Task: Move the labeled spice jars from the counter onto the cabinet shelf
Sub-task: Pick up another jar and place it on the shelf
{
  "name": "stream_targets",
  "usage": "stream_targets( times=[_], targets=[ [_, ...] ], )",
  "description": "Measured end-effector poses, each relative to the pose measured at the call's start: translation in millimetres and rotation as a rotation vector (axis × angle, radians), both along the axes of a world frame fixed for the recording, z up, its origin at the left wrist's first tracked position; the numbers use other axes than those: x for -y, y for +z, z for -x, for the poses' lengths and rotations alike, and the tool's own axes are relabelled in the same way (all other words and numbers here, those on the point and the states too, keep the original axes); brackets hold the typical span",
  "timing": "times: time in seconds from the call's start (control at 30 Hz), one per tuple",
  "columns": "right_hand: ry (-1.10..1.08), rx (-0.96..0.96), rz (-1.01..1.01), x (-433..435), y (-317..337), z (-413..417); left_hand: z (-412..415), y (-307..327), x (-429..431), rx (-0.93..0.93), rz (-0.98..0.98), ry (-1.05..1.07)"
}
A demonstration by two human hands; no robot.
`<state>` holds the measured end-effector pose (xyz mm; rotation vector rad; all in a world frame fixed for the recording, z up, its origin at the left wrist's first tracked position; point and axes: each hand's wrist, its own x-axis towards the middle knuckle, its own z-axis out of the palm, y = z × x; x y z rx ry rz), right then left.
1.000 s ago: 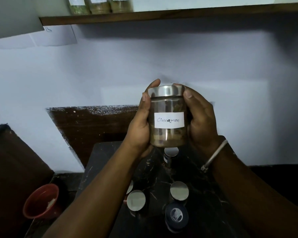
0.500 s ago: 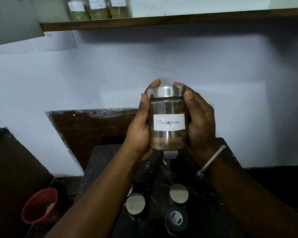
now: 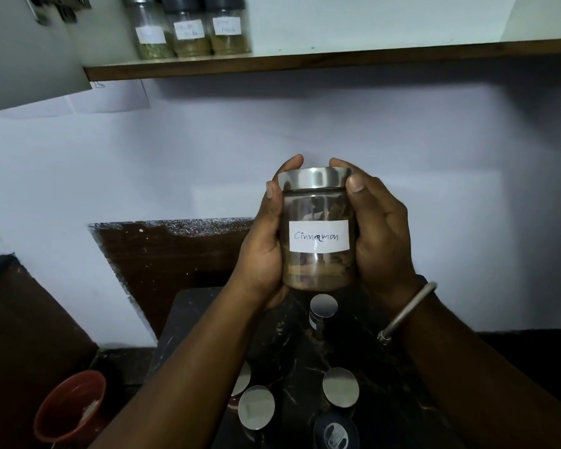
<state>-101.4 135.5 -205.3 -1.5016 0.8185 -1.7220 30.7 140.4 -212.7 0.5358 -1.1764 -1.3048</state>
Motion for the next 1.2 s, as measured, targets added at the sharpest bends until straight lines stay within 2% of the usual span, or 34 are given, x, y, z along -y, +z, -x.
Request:
stream_targets(
  times=[0.17,0.23,0.37,0.47,0.6,0.63,0.7,0.8,0.9,1.03,1.13,1.2],
  targets=[
    [-0.096,-0.575,0.075,-1,56,14,-10,38,29,0.01,0.104,0.092],
    [-0.09,-0.68,0.11,2,76,15,-10,58,39,0.019,0.116,0.111],
    [-0.136,-0.688,0.203,29,132,8,-14,114,70,0.035,0.206,0.134],
    [-0.142,-0.644,0.22,61,170,-4,-25,158,101,0.172,0.296,0.27],
    [-0.206,-0.632,0.23,123,210,-21,-57,196,162,0.391,0.378,0.757],
    [-0.217,-0.639,0.22,141,220,-26,-67,201,179,0.492,0.399,0.882],
    [-0.226,-0.663,0.194,175,236,-37,-88,208,214,0.811,0.389,1.03],
    [-0.238,-0.746,0.118,223,251,-52,-107,207,244,1.205,0.262,1.04],
    [-0.237,-0.817,0.029,268,259,-69,-109,203,263,1.373,0.182,0.989],
    [-0.282,-0.884,-0.09,320,261,-91,-118,201,281,1.497,0.197,0.95],
    [-0.294,-0.902,-0.166,346,260,-107,-124,199,288,1.47,0.234,0.972],
    [-0.309,-0.888,-0.174,363,256,-113,-125,197,292,1.529,0.264,0.969]
  ],
)
